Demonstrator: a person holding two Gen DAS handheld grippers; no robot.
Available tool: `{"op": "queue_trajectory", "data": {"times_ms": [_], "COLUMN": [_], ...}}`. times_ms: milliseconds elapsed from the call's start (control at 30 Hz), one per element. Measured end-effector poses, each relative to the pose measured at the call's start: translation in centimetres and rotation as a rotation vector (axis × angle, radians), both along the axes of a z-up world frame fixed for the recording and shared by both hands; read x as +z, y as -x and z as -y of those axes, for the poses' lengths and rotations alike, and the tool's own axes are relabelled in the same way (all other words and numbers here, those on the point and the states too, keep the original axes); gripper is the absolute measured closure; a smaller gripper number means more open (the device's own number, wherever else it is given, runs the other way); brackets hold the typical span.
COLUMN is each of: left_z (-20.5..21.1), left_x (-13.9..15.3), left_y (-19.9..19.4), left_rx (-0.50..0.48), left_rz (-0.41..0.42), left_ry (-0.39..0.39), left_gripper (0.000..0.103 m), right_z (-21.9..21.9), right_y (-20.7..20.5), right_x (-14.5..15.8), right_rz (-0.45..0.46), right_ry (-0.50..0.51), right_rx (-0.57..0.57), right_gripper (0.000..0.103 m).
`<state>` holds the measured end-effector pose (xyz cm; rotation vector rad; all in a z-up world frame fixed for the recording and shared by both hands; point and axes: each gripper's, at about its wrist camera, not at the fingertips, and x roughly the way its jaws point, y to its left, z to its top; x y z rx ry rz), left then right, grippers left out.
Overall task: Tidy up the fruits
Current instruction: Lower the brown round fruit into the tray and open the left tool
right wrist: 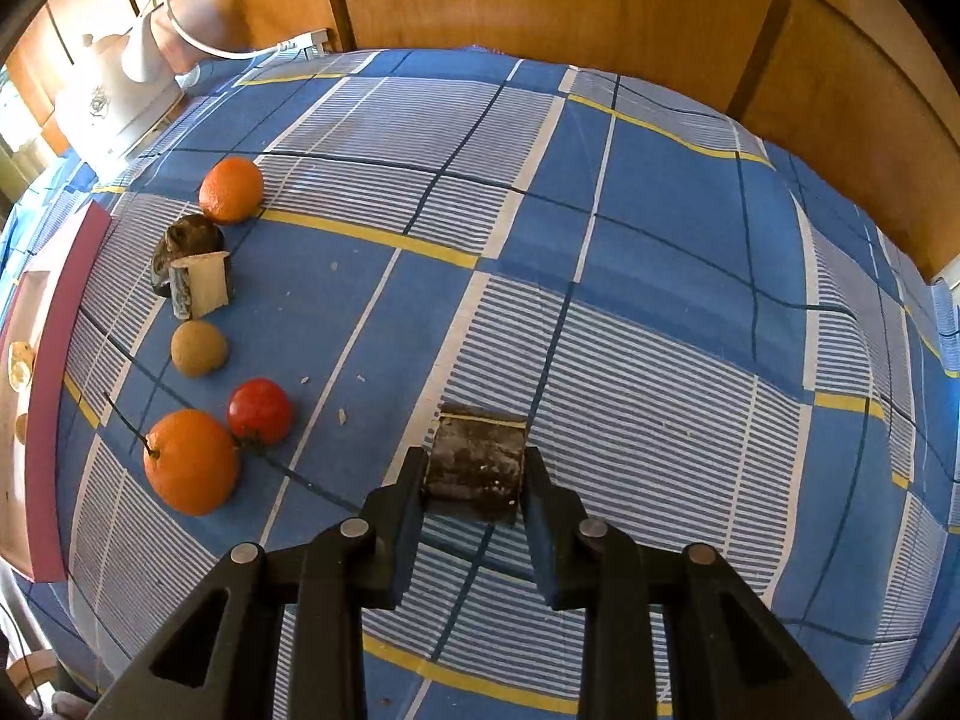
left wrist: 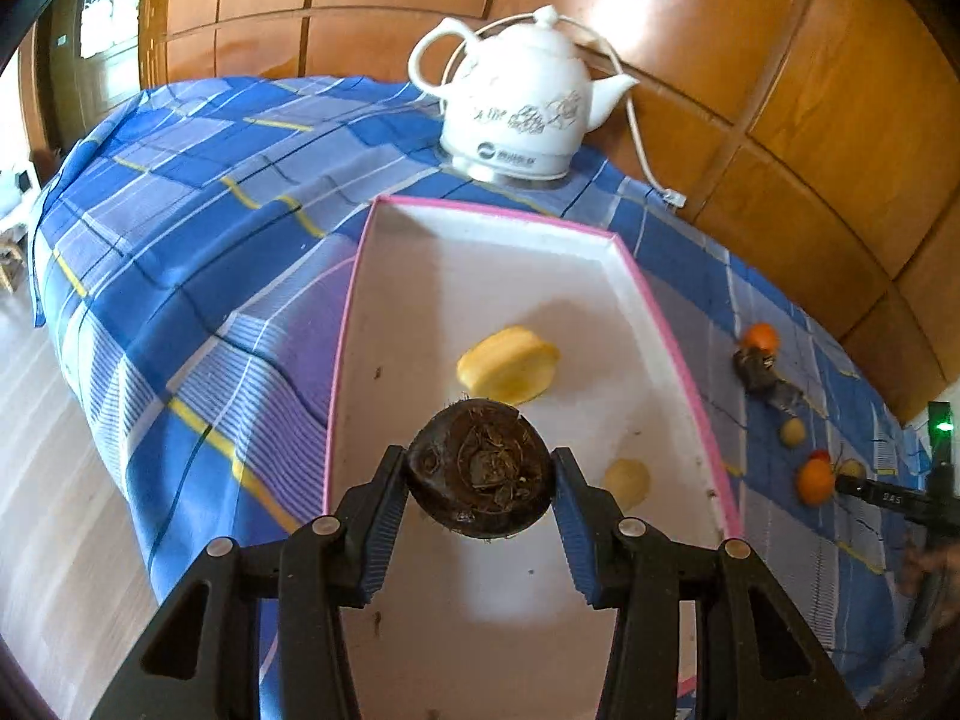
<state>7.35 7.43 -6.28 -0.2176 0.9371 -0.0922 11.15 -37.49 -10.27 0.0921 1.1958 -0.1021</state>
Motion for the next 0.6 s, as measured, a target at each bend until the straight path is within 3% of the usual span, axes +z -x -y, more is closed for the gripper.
{"op": "queue_trajectory", "data": {"times_ms": [367, 600], "left_z": [-0.1, 0.0], "left_x": [-0.6, -0.2], "left_y": [-1.3, -0.8], "left_rx": [0.023, 0.029], "left_rz": [0.003, 0.053], "left_ry": [-0.079, -0.096], "left_gripper": [0.054, 0.033], "right_z": [-0.5, -0.7], "right_y": [0.1, 0.1], "right_x": [-0.1, -0.2], "right_rz": [0.003, 0.003], "right_ry": [0.012, 0.013], "right_rx": [0.006, 0.015], "right_gripper": [0.073, 0.073]}}
